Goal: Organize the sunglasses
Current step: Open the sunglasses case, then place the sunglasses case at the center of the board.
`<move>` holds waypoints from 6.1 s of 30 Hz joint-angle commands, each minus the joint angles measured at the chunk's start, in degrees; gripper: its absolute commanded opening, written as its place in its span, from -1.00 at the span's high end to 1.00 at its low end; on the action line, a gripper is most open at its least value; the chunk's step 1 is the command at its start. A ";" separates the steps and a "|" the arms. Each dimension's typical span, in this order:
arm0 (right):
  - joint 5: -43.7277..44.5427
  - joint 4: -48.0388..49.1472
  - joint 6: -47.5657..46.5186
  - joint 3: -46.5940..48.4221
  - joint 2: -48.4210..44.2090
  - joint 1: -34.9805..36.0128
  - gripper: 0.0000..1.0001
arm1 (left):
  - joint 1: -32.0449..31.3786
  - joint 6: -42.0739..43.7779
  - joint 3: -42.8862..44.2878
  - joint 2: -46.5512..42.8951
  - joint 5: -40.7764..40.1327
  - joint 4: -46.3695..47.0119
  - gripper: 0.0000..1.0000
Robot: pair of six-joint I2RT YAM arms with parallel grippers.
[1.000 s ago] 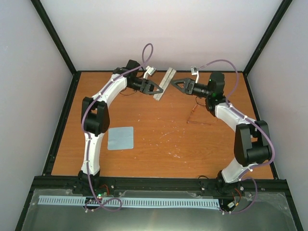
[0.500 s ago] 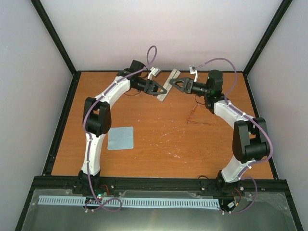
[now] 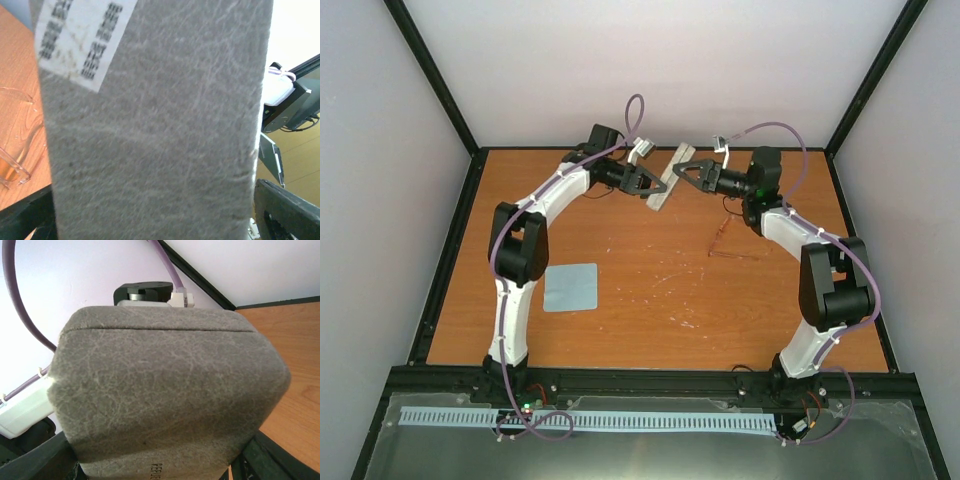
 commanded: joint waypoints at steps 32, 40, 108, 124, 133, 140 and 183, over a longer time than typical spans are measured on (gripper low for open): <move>-5.13 -18.45 -14.21 2.52 -5.87 0.52 0.64 | -2.00 29.32 10.53 2.12 -31.70 -25.73 -0.99; -8.14 -32.01 -22.57 5.76 -7.49 0.51 0.94 | 1.98 29.73 12.63 5.90 -33.13 -26.54 -0.99; 8.44 -35.47 -23.60 0.78 -8.65 -0.83 -0.08 | 1.58 32.46 17.29 4.03 -30.13 -34.94 0.99; 41.97 -56.56 -30.51 -7.51 -21.67 -11.86 -0.51 | -3.58 57.59 8.04 -2.40 -87.37 -24.35 0.99; 41.27 -54.81 -30.50 -7.72 -20.74 -11.86 -0.51 | -9.94 64.19 -6.00 -6.48 -97.20 -8.15 0.99; 41.68 -55.04 -31.28 -9.03 -22.24 -11.86 -0.51 | -11.48 66.76 -11.09 -5.79 -98.84 -0.46 0.98; 51.32 -62.26 -37.39 -3.42 -23.57 10.92 -0.43 | -5.77 34.32 -15.57 -27.39 -80.53 -6.29 -0.61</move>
